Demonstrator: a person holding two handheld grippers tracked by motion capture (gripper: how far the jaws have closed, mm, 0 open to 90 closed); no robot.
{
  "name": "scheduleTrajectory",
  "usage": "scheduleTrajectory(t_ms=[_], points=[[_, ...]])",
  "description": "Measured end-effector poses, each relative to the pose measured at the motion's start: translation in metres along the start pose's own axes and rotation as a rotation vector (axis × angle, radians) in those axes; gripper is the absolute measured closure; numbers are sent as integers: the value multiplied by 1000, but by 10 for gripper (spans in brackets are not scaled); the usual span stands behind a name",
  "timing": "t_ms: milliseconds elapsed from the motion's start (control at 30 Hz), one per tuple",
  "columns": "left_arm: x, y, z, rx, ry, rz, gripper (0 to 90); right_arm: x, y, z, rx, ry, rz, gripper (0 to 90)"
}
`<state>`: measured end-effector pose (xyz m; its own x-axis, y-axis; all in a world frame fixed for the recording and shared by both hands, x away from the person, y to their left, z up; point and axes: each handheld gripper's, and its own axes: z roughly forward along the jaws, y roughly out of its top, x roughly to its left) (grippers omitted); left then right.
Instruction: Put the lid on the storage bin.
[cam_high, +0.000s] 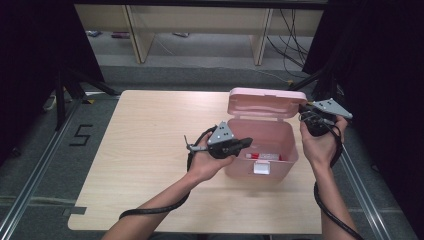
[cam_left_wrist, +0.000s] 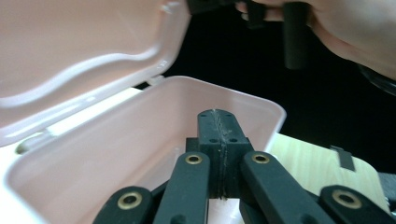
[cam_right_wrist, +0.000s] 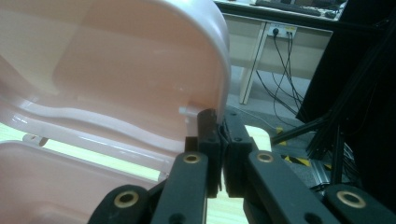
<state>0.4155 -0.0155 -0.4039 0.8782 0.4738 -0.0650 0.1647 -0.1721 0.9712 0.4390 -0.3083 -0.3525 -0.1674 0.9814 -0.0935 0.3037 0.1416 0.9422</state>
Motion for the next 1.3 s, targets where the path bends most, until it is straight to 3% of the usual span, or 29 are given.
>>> scheduleTrajectory(t_ms=[33,200,333,433,500,533,600,767,833,967,1000,1100,1133,1300], points=[[2,1,-1,-4,7,-5,896,-1,0,-1,1,1,-21,889],[8,7,-6,-18,29,-7,896,1,-1,-2,3,-4,-3,888],[15,13,-9,-32,51,-6,896,2,-3,-5,-4,-9,-27,888],[17,14,-11,-35,55,-8,896,4,-5,-7,1,-9,-15,888],[20,15,-12,-37,61,-12,896,3,-6,-7,-8,-9,-32,888],[21,15,-12,-41,64,-15,896,5,-7,-9,1,-13,-15,888],[22,16,-13,-46,65,-26,896,4,-8,-10,-8,-16,-42,888],[23,19,-14,-57,66,-36,896,6,-12,-13,0,-14,-31,888],[24,19,-14,-58,71,-37,897,5,-13,-15,-7,-8,-51,887],[28,20,-13,-59,86,-42,896,8,-15,-17,1,-17,-32,886],[30,21,-13,-59,91,-48,896,7,-16,-18,-9,-17,-56,886],[31,21,-12,-60,94,-50,897,8,-17,-19,-9,-14,-39,885],[32,22,-12,-65,96,-57,896,7,-17,-20,-11,-15,-64,885],[34,25,-11,-73,107,-60,896,9,-18,-21,-10,-18,-44,884]])
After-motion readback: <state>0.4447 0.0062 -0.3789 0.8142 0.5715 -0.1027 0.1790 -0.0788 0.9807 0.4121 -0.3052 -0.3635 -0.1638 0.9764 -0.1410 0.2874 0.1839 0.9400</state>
